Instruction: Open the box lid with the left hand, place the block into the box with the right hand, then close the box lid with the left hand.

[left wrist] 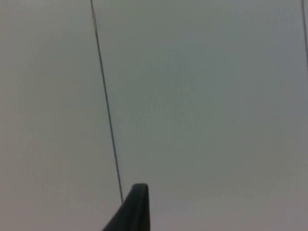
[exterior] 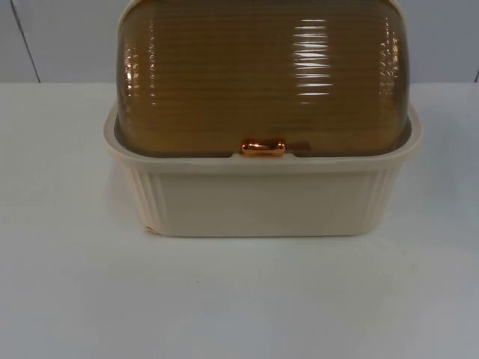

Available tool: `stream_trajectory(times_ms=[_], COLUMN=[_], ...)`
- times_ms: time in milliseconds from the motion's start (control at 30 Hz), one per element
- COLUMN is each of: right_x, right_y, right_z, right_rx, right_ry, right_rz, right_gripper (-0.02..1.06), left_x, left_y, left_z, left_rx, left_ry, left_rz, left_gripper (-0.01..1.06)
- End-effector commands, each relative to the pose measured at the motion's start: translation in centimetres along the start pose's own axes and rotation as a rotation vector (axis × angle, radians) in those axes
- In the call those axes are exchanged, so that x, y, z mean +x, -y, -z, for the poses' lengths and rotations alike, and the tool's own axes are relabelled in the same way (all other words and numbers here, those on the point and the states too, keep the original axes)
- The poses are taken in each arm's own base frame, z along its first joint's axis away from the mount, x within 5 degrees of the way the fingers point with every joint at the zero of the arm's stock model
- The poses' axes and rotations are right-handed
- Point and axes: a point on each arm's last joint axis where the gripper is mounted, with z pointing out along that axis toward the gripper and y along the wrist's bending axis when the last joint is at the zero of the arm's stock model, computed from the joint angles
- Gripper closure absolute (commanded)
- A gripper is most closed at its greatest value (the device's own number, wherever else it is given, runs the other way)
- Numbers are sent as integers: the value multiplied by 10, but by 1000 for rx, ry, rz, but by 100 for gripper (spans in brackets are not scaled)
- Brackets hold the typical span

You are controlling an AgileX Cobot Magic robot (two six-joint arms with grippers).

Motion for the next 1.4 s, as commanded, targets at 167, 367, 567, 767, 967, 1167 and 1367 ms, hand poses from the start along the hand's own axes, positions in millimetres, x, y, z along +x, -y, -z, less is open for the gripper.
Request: stream_trajectory(times_ms=[167, 367, 567, 767, 967, 1167, 1367], right_x=[-7, -8, -5, 11, 16, 28, 42], right_y=[-5, -9, -5, 5, 12, 16, 19], right_z=[48, 105, 156, 193, 236, 280, 317], right_rx=[-19, -114, -161, -106, -75, -82, -60], right_ry=[7, 24, 71, 8, 130, 243, 354], right_rz=[27, 67, 49, 93, 44, 31, 66], right_gripper=[0, 0, 0, 0, 0, 0, 0], left_x=[-6, -16, -23, -25, -33, -32, -27], left_y=[-3, -3, 15, 20, 18, 21, 19], left_z=[37, 80, 122, 163, 211, 255, 294], left_rx=[-11, 9, 241, 311, 293, 341, 304], left_ry=[-81, -89, -55, -15, 127, 213, 309], left_rz=[-6, 51, -65, -115, -117, -85, -130], left_gripper=[0, 0, 0, 0, 0, 0, 0])
